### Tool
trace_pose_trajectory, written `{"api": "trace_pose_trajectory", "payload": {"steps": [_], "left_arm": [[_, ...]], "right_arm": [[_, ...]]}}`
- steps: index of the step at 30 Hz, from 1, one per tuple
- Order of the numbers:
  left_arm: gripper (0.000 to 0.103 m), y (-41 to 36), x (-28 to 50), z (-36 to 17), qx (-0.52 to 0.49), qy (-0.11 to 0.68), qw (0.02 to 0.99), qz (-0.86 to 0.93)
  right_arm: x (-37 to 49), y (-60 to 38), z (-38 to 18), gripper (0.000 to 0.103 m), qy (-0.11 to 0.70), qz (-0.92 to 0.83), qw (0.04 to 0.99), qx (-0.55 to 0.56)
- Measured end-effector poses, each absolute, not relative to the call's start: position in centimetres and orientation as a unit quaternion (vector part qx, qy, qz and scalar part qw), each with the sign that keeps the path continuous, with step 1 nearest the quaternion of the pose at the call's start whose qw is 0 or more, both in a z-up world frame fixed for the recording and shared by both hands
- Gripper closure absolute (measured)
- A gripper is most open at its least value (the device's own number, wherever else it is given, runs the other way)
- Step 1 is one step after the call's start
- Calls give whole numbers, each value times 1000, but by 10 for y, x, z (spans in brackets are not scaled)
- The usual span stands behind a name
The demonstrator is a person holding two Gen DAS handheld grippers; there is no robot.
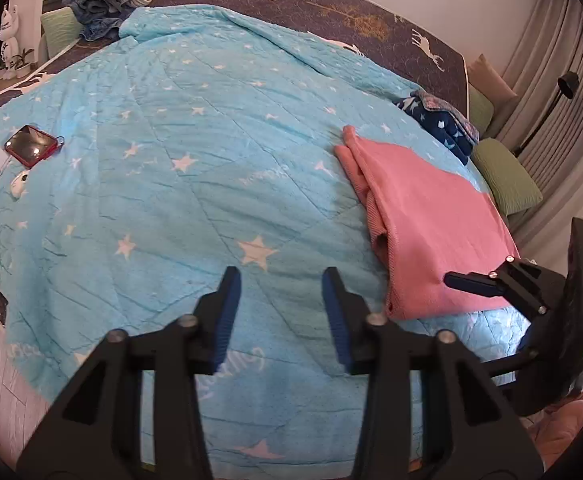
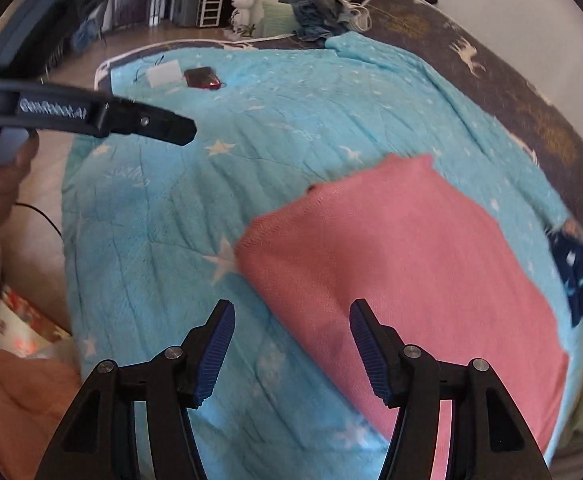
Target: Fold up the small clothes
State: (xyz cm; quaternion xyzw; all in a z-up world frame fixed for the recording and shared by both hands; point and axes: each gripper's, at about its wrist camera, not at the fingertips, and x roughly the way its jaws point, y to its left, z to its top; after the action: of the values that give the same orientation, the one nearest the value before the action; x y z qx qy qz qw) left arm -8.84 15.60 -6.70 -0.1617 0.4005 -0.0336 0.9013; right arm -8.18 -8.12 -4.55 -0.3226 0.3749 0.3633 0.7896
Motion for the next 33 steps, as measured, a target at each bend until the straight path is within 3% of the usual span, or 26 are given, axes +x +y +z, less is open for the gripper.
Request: {"api": "trace_pose_trajectory", "payload": {"steps": [16,19,20,21,31,33], "left_arm": [[51,164,-79,-70,-163,398,901,-57],[51,165,-75,-70,-162,402,899,-58],[51,165,-74,-69,-161,403,899,-59],[51,166,-73,-68,-161,403,899,-60],[44,158,-37,-63,-180,408,889,-102],[36,151,-26,-61,-187,406,886,-124]], "right_arm": [[-70,-50,-55,46,343,291,835,-318],[-71,-49,-53,62,338,288,841,-308],[-68,-51,-53,79,342,289,843,-297],[-65,-54,-51,88,347,287,847,-284],[-28,-119,-21,90,413,341,844,-37],[-25,-126,-20,91,420,344,840,-12]]}}
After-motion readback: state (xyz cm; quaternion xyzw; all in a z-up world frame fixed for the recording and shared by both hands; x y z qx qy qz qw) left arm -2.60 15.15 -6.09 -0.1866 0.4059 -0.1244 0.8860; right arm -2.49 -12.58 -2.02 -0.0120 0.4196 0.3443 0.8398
